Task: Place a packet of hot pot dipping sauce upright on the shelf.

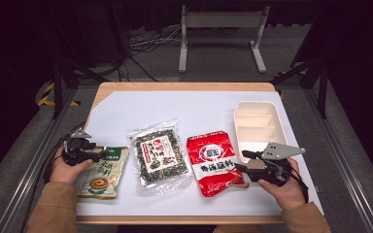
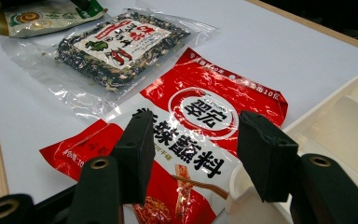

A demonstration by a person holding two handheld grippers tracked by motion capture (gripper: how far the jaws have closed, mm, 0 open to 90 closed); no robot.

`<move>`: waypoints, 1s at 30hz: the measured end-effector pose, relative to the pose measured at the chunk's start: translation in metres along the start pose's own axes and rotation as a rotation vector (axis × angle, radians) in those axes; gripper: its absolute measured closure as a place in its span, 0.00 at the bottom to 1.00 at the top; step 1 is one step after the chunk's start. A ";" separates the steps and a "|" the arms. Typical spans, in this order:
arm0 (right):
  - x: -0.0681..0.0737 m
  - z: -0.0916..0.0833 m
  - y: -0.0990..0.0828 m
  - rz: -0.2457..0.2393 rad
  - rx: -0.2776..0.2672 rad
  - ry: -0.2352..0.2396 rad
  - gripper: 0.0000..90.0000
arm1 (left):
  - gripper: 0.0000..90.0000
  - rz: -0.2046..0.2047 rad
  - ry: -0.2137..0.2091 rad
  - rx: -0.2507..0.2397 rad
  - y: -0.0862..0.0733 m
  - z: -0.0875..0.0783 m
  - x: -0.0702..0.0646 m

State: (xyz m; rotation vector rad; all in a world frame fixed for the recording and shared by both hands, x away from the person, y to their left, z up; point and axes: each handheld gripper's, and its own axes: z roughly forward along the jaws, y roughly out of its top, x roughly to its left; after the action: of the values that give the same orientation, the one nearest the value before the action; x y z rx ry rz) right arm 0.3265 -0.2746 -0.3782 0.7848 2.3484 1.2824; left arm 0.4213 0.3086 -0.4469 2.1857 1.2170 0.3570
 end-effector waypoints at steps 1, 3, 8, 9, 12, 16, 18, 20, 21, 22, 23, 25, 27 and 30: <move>0.000 0.000 0.000 -0.001 0.001 -0.001 0.52 | 0.42 -0.001 0.005 0.002 0.000 0.000 -0.001; 0.000 0.000 0.000 -0.001 0.002 -0.003 0.52 | 0.44 -0.001 0.011 0.001 0.000 -0.001 -0.002; 0.000 0.000 0.000 -0.005 0.004 -0.008 0.52 | 0.59 0.010 0.002 -0.002 0.000 -0.001 -0.006; 0.000 0.000 0.000 -0.005 0.004 -0.009 0.52 | 0.60 0.010 -0.001 -0.001 0.000 -0.001 -0.007; 0.000 0.000 0.000 -0.006 0.004 -0.010 0.52 | 0.68 0.010 -0.022 0.003 0.000 -0.002 -0.008; 0.000 0.000 0.000 -0.005 0.003 -0.010 0.52 | 0.80 -0.003 -0.056 0.005 0.000 -0.002 -0.008; 0.000 0.000 0.000 -0.004 0.003 -0.009 0.52 | 0.84 -0.011 -0.067 0.010 0.001 -0.003 -0.008; 0.000 0.000 0.000 -0.003 0.002 -0.010 0.52 | 0.85 -0.021 -0.073 0.014 0.001 -0.003 -0.008; -0.001 0.000 0.000 -0.002 0.001 -0.010 0.52 | 0.86 -0.026 -0.076 0.017 0.002 -0.003 -0.008; -0.001 -0.001 0.000 -0.002 0.000 -0.009 0.52 | 0.87 -0.033 -0.081 0.020 0.002 -0.003 -0.007; -0.001 -0.001 0.000 -0.001 -0.001 -0.009 0.53 | 0.88 -0.033 -0.081 0.020 0.002 -0.003 -0.007; -0.001 -0.001 0.000 0.000 -0.001 -0.008 0.53 | 0.90 -0.047 -0.099 0.035 0.003 -0.004 -0.007; -0.001 -0.001 0.000 0.002 0.000 -0.009 0.53 | 0.92 -0.048 -0.109 0.039 0.003 -0.005 -0.006; -0.001 -0.001 0.000 0.004 0.000 -0.008 0.53 | 0.93 -0.053 -0.115 0.035 0.003 -0.007 -0.006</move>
State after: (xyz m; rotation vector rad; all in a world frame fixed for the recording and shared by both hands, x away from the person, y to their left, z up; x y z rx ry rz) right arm 0.3272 -0.2760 -0.3778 0.7931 2.3417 1.2785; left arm 0.4167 0.3054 -0.4396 2.1678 1.2232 0.1873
